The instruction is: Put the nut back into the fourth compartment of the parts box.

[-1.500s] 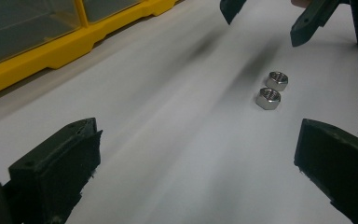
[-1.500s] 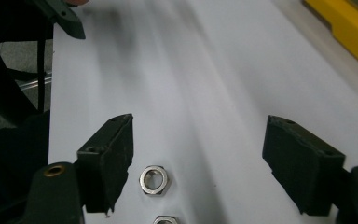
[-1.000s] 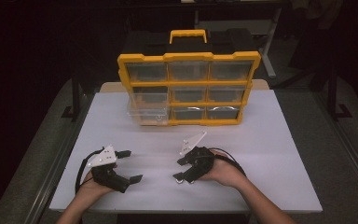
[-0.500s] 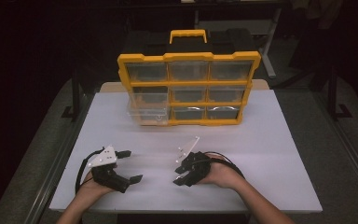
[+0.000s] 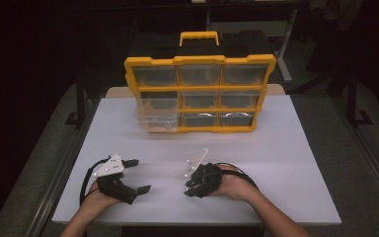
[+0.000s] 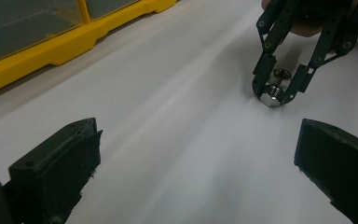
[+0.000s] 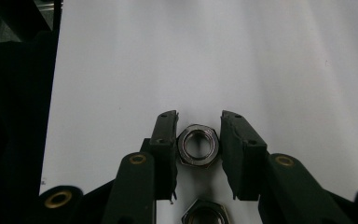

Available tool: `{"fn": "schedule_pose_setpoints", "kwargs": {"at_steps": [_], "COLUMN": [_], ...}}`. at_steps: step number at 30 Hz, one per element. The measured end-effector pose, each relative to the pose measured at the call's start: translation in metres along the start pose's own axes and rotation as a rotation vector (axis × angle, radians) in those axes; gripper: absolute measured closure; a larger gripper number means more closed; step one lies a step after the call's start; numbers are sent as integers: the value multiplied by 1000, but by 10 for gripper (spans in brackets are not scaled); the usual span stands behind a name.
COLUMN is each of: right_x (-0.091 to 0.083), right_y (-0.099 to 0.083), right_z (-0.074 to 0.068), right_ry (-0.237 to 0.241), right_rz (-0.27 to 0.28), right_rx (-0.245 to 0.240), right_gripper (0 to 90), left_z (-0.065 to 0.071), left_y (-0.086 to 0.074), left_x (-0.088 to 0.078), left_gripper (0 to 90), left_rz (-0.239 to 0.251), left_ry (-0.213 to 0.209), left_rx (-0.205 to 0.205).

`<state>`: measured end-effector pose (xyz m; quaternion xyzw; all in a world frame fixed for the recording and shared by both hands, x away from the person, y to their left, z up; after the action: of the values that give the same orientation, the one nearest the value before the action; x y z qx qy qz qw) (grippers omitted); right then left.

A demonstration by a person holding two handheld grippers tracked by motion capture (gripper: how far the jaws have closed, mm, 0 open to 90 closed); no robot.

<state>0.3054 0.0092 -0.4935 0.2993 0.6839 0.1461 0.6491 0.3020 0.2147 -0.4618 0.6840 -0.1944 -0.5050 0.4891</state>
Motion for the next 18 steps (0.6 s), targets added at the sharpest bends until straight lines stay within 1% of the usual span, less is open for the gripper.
{"fn": "schedule_pose_setpoints", "kwargs": {"at_steps": [4,9,14,18], "right_x": [0,-1,-1,-2], "right_y": [0,-1,0,0], "right_z": [0,0,1,4], "right_ry": [-4,-3,8,-4], "right_rz": [3,-10,-9,-7], "right_rx": [2,51,71,78], "right_gripper": [670,690,692,692], "left_z": [0,-1,-3,-3], "left_y": [0,0,0,0], "left_x": [0,0,-1,-1], "left_gripper": [4,4,4,4], "left_rz": [-4,-3,3,5], "left_ry": [0,3,8,8], "left_rx": [9,6,4,4]}}
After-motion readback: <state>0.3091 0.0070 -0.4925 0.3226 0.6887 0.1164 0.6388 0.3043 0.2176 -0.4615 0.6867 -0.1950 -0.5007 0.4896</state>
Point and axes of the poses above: each handheld gripper's, and its own axes: x roughly forward along the jaws, y roughly out of its top, z roughly to its right, the point moved 7 cm from there along x, roughly forward along the jaws, and after that the axes turned 5 degrees about x, right-handed, at the moved point
